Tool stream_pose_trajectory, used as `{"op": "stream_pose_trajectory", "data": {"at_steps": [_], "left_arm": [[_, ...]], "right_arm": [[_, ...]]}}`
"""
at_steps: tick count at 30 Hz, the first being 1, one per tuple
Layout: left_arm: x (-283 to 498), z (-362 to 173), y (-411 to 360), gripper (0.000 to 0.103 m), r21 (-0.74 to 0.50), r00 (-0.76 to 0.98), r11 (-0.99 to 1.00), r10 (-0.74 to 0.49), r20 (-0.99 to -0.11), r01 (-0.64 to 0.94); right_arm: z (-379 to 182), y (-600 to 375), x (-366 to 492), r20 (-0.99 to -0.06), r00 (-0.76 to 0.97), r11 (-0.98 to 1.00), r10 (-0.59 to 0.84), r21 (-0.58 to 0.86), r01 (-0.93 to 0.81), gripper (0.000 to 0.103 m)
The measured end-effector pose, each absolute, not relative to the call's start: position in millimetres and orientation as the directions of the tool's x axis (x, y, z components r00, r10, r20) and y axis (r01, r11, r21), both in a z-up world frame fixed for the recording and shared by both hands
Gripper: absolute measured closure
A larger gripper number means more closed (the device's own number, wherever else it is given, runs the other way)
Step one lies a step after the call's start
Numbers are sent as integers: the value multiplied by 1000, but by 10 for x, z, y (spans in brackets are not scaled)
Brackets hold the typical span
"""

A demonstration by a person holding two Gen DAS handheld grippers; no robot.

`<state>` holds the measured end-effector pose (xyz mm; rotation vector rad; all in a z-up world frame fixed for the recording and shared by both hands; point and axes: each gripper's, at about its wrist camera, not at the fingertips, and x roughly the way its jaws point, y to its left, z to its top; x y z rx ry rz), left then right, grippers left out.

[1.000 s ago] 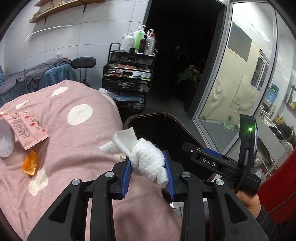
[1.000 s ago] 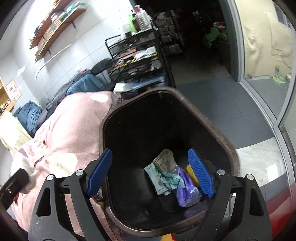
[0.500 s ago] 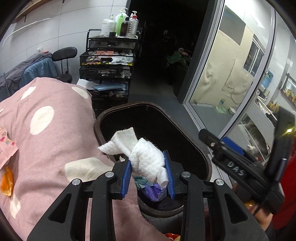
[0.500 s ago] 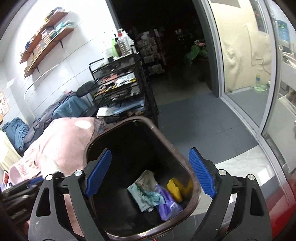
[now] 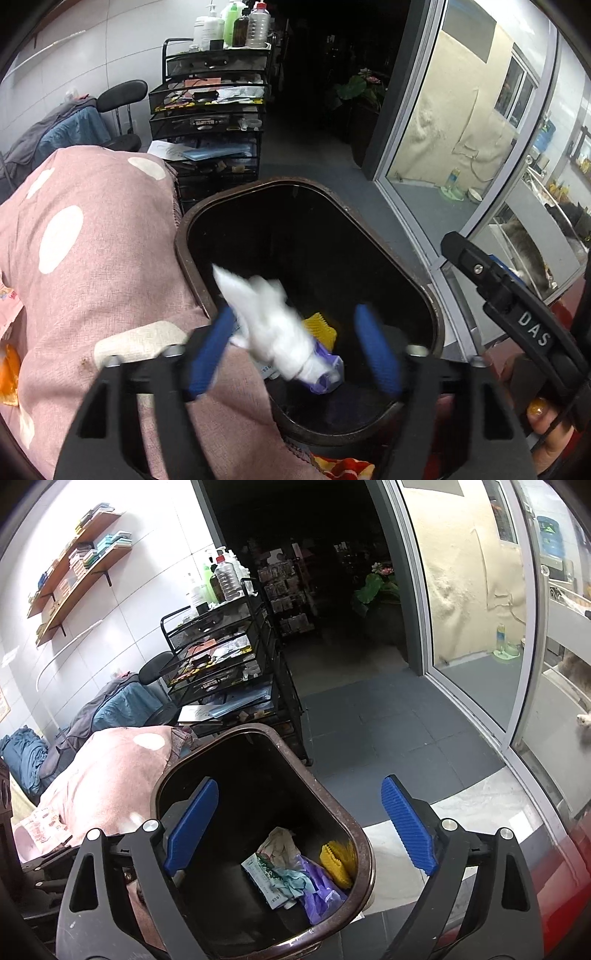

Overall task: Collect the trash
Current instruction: 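Lower the white tissue into the bin and open the left tool, then move both tools back over the bed toward the remaining trash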

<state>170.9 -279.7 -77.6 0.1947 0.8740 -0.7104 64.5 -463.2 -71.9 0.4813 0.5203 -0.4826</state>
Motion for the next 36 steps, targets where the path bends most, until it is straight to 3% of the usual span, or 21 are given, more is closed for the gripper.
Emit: {"op": "stream_pose_trajectory", "data": {"at_steps": [3,10,24,36], "left_arm": [[1705,-762,-2791,17,-116,441,756,-491,-752,644],[1529,-565,-2640,9,-75,538,768,-511,-670,636],[1246,-218,-1936,6,-50,687,832,-488,-538,552],[1242,-229,-1156,6,-33,760,907,-372,-532,421]], "right_arm": [[-720,-4640,635,-566,763,781,-311,306,545,11],[-746,-4627,655,-573,763,784,-300,308,539,8],[-695,-4333,814,-577,791,831,-204,325,451,8],[-500,-3584,1104,-554,832,915,-26,321,242,8]]}}
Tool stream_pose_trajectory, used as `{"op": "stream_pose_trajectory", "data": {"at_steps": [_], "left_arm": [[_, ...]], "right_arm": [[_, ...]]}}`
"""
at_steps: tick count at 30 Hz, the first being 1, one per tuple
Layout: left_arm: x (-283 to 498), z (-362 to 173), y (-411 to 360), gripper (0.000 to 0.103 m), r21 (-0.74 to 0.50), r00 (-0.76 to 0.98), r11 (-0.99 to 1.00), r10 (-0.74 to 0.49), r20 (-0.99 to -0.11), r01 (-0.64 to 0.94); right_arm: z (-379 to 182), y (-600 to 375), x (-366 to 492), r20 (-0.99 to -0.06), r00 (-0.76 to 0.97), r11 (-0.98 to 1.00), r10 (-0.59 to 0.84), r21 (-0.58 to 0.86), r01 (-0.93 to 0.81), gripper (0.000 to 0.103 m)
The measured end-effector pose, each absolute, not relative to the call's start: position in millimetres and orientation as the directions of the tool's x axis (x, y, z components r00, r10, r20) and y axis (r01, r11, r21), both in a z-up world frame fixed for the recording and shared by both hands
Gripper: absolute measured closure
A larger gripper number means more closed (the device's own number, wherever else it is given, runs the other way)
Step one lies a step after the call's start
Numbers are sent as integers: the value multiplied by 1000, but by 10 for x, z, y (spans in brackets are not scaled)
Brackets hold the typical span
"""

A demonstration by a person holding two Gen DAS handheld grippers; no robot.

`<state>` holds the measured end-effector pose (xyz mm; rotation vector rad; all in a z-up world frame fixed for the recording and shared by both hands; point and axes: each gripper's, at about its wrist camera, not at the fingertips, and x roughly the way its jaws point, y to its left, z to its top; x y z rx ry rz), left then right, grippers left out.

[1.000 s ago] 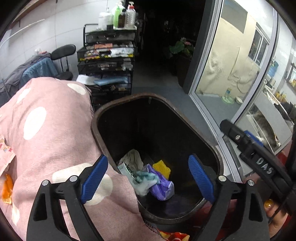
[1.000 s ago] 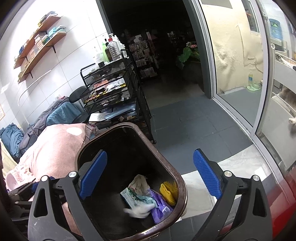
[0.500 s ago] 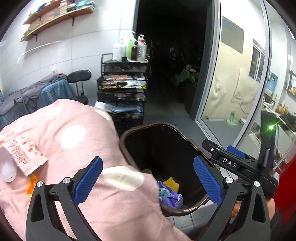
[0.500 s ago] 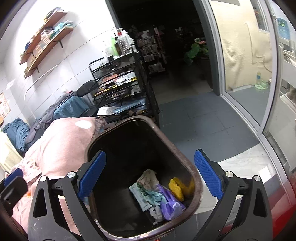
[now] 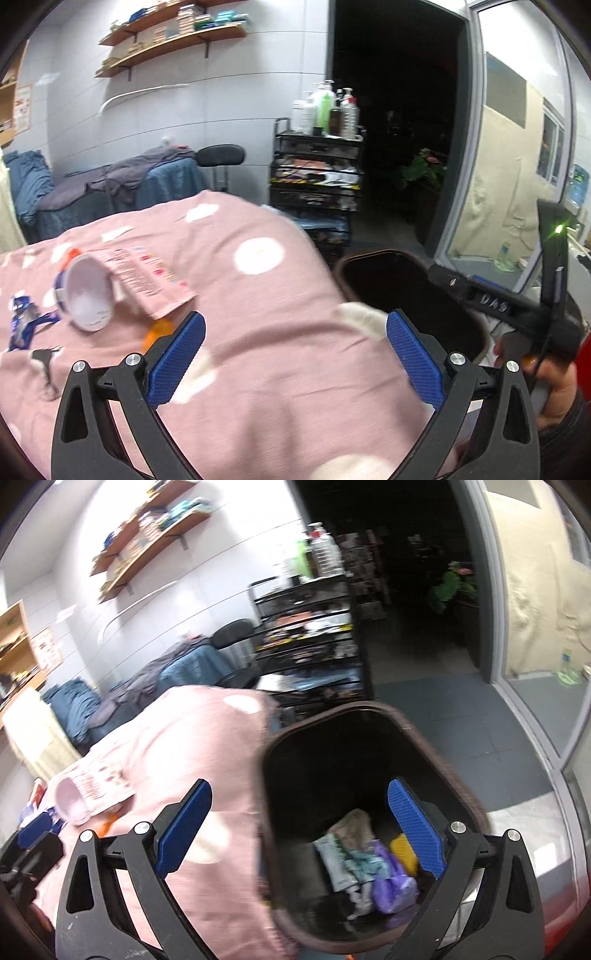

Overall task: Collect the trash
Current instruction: 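Move both tools back over the bed toward the remaining trash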

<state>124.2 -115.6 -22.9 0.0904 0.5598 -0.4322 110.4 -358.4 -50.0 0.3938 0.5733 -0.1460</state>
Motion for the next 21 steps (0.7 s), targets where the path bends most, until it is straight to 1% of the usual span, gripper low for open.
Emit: {"op": "stream_pose_trajectory", "data": {"at_steps": [3,12,18,21], "left_arm": [[1256,-274,-924,6,-25,773,925,-332,-540,380],[1316,-351,-10,6,-68,798,979,-198,-569,194],[1435,-481,717,6,-68,791,997,-64,-608,29],[1534,-539,1125,6,-55,782,996,16,-623,-64]], "right_arm": [[-435,-3334,1194,-548,836,934,28,313,174,8],[-336,-2523,1444,-570,790,953,225,298,-57,8],[-327,-1966,1672,-610,699,920,374,337,-198,8],[-342,-1732,1703,-625,664,909,410,339,-242,8]]}}
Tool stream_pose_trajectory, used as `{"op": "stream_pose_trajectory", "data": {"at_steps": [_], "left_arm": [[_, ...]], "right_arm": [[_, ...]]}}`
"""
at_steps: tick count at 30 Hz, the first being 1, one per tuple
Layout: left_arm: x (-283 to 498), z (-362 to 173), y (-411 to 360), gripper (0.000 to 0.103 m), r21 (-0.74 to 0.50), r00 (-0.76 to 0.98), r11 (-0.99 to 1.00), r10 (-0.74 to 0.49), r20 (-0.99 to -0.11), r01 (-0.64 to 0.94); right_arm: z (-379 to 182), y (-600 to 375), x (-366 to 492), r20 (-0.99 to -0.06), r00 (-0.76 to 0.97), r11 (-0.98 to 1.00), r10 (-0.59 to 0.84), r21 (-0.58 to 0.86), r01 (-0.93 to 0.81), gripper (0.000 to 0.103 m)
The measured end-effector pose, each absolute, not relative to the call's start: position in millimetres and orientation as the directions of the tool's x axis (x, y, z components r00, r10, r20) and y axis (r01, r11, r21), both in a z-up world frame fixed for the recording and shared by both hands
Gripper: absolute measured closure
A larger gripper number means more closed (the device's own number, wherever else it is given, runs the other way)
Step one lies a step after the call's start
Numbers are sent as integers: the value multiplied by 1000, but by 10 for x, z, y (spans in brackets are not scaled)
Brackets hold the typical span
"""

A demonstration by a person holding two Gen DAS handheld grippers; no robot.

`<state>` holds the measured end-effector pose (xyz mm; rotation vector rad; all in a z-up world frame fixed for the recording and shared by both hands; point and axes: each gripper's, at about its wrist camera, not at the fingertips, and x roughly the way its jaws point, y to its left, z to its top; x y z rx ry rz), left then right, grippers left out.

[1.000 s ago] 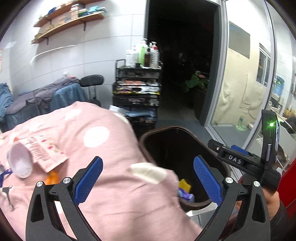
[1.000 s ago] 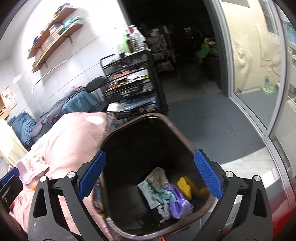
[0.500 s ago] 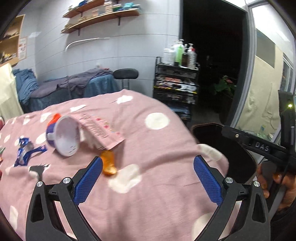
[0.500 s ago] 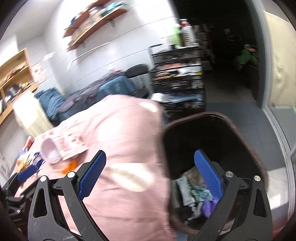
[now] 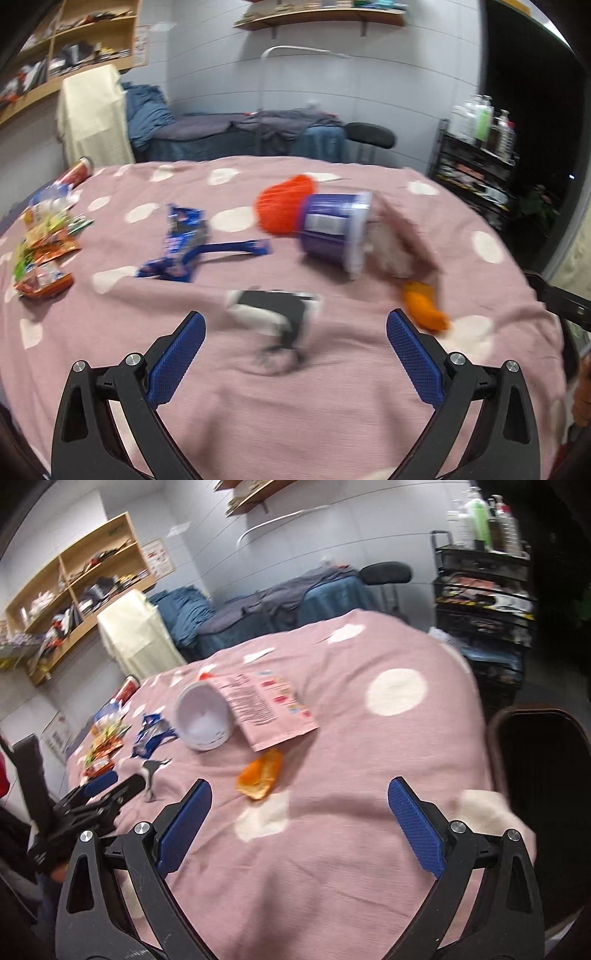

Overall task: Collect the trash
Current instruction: 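Move both tools back over the bed toward the remaining trash, then grasp the blue Oreo wrapper with left tool while right tool grasps orange peel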

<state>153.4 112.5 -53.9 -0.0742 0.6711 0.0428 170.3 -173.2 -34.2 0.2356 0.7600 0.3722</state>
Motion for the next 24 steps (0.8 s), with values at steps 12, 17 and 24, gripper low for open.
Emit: {"op": "stream_pose_trajectory", "data": {"at_steps": [12,17,24], "left_arm": [[2019,-630,1880,6,-20,726,984,118,-677,-179],[2335,-690,1966,6,18,686,984,138,-714,-178],[2675,-884,1995,41,48,611,985,142,-779,-168]], "right_arm": [[-640,-866,2172,-808,472,922,351,210,-325,17],[-804,-783,2504,-862,411,942,296,192,-275,27],[-1014,-730,2702,-898,338,944,282,197,-265,72]]}}
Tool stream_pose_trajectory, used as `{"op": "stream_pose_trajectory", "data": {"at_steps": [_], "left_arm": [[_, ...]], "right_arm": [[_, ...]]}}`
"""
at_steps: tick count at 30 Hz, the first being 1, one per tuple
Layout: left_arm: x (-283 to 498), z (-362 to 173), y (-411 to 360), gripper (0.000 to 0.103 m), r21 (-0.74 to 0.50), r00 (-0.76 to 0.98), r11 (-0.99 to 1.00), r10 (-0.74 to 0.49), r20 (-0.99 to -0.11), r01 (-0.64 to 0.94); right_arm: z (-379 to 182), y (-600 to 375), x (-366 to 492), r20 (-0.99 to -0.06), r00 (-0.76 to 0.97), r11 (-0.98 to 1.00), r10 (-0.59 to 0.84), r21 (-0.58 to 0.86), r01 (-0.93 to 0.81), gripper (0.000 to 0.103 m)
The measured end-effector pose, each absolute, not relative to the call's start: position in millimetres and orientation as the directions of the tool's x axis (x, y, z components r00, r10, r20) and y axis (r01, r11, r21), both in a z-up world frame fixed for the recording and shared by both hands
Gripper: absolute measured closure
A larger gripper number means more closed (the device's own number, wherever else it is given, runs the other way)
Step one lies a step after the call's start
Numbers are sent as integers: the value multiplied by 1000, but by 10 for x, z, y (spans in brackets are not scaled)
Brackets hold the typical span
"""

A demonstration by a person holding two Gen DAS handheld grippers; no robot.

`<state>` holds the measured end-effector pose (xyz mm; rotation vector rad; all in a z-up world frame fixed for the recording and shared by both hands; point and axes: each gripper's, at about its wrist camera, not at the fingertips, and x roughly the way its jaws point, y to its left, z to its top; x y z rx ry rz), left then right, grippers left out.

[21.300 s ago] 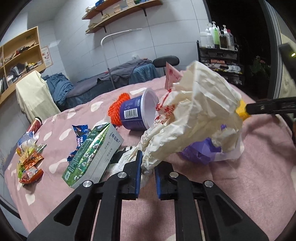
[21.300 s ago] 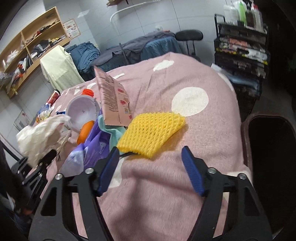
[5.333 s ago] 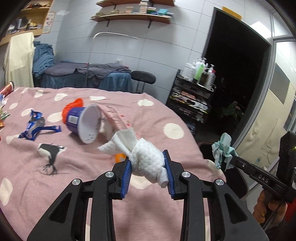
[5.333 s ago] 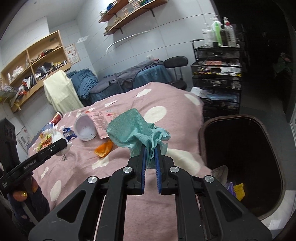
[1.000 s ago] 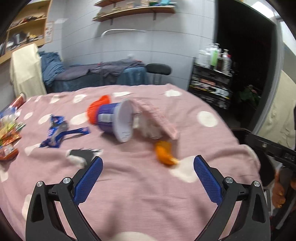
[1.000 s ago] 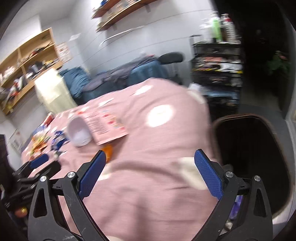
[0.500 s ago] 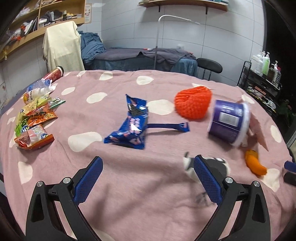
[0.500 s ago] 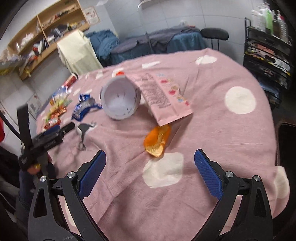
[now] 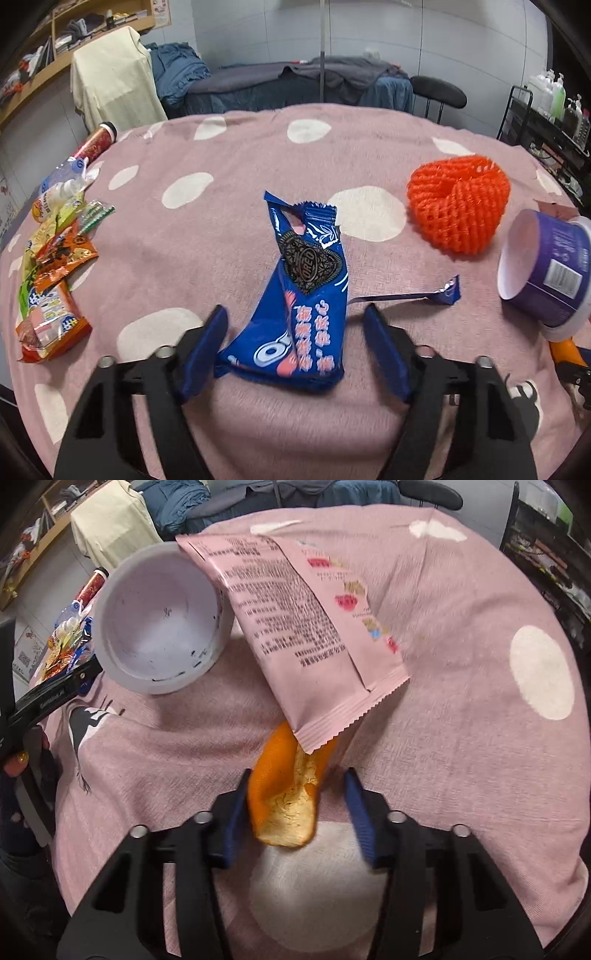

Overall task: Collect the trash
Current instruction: 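Grasp the blue Oreo wrapper with left tool while right tool grasps orange peel, then carry the orange peel with the right tool into the bin and release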

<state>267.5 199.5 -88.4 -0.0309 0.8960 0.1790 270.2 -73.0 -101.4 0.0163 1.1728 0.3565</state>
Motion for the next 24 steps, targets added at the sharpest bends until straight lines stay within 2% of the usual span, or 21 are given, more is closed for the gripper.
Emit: {"op": "stream_pose_trajectory", "data": {"at_steps": [1,2,6,8,10,19,24], "left_arm": [[2685,-896,2004,50,37,607,985,134,-783,-168],[2680,-891,2011,55,33,610,984,134,-781,-175],[2541,-821,1981,67,28,641,982,143,-754,-186],[2448,-769,1985,78,-6,657,981,126,-743,-195],[2320,-719,1982,83,-39,676,978,113,-728,-205],[1674,-510,1757,84,-106,763,975,84,-640,-196],[1416,-415,1532,84,-131,798,980,43,-601,-152]], "right_arm": [[-1016,-740,2698,-895,341,944,287,202,-262,77],[-1015,-756,2698,-891,341,941,299,215,-262,78],[-997,-836,2692,-875,335,925,348,264,-272,82],[-969,-871,2669,-866,341,919,367,281,-276,83],[-907,-902,2627,-853,353,912,384,293,-286,83],[-759,-1150,2255,-781,352,850,515,413,-328,83],[-692,-1298,1902,-736,421,844,530,414,-340,83]]}}
